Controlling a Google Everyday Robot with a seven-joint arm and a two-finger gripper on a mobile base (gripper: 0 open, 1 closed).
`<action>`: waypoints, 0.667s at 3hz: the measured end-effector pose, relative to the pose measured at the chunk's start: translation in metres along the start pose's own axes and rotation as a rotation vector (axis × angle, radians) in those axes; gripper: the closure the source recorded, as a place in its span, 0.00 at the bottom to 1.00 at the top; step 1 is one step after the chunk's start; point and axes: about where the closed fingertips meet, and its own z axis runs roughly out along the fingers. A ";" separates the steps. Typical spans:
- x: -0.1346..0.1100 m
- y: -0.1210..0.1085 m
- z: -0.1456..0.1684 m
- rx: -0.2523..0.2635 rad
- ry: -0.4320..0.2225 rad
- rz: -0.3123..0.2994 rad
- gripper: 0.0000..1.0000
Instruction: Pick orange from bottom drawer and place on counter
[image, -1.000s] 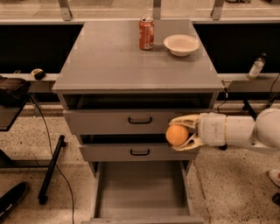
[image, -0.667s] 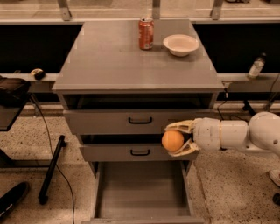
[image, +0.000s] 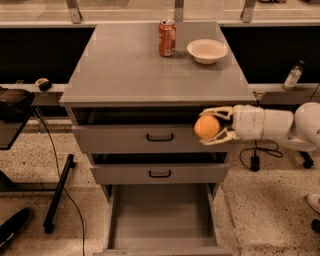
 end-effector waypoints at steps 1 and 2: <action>0.013 -0.058 -0.019 0.073 0.038 0.032 1.00; 0.019 -0.088 -0.028 0.115 0.081 0.061 1.00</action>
Offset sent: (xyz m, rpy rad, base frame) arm 0.0871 -0.0657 0.0801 0.0515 0.0428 -0.2332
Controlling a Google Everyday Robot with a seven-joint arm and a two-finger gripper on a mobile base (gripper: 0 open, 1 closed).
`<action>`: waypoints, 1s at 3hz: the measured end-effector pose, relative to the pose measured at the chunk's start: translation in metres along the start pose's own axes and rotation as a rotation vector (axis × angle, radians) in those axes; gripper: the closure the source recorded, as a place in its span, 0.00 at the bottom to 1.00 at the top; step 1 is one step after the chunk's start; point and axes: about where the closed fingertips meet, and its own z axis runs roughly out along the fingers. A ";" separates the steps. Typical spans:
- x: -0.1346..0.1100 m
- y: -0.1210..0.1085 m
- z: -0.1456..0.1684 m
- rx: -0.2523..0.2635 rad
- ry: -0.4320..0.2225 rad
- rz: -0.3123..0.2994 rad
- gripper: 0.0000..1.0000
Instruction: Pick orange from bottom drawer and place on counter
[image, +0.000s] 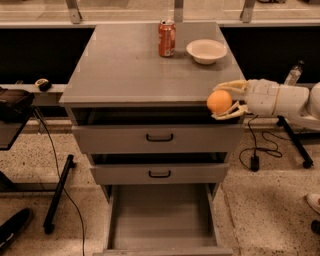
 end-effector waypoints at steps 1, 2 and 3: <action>0.000 -0.001 -0.001 0.004 0.002 0.011 1.00; 0.001 -0.004 -0.003 0.007 0.005 0.023 1.00; 0.006 0.000 -0.001 0.000 -0.006 0.056 1.00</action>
Offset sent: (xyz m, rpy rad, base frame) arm 0.0950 -0.0836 0.0346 0.1355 0.2523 -0.1657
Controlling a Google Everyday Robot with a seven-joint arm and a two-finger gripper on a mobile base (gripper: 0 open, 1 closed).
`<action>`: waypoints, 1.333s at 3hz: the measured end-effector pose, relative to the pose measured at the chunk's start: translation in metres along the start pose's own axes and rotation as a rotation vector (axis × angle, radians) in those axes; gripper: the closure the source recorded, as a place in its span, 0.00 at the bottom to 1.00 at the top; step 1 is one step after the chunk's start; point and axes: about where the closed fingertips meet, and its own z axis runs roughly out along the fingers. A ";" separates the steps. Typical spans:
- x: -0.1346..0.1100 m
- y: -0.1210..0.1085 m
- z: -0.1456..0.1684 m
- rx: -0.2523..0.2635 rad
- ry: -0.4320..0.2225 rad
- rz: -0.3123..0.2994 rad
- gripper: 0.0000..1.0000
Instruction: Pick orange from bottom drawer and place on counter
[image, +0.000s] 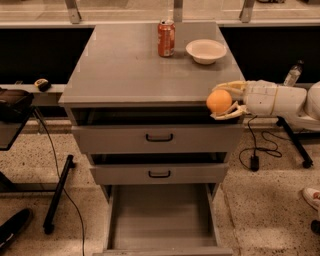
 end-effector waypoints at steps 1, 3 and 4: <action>-0.001 0.001 0.001 0.000 0.000 0.000 1.00; -0.062 -0.078 -0.037 0.110 0.035 -0.158 1.00; -0.062 -0.078 -0.036 0.109 0.034 -0.158 1.00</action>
Offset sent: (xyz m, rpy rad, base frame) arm 0.0393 -0.0348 0.0949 0.0540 -0.0889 -0.0478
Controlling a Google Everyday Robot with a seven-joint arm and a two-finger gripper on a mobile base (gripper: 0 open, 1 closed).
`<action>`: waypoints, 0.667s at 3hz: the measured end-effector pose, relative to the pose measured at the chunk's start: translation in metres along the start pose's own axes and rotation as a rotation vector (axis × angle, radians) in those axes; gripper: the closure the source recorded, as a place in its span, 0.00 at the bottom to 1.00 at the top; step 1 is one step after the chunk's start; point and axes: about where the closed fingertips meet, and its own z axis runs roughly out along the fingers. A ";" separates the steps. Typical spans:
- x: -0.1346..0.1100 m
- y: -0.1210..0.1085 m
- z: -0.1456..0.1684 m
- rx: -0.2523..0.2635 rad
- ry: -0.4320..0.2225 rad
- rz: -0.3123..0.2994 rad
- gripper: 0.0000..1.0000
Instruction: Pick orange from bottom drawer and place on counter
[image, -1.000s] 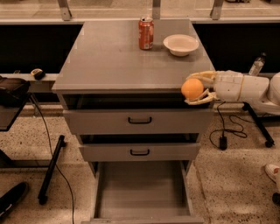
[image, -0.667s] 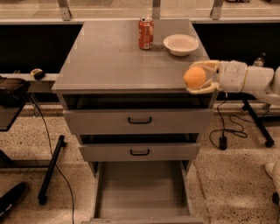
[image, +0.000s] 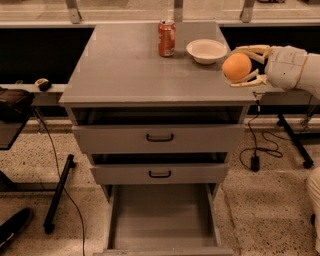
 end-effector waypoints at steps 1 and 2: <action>0.010 -0.003 0.007 0.023 -0.007 0.115 1.00; 0.015 -0.011 0.024 0.062 -0.015 0.330 1.00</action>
Offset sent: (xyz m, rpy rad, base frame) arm 0.0488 0.0150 -0.0001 0.4821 0.5549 -0.1131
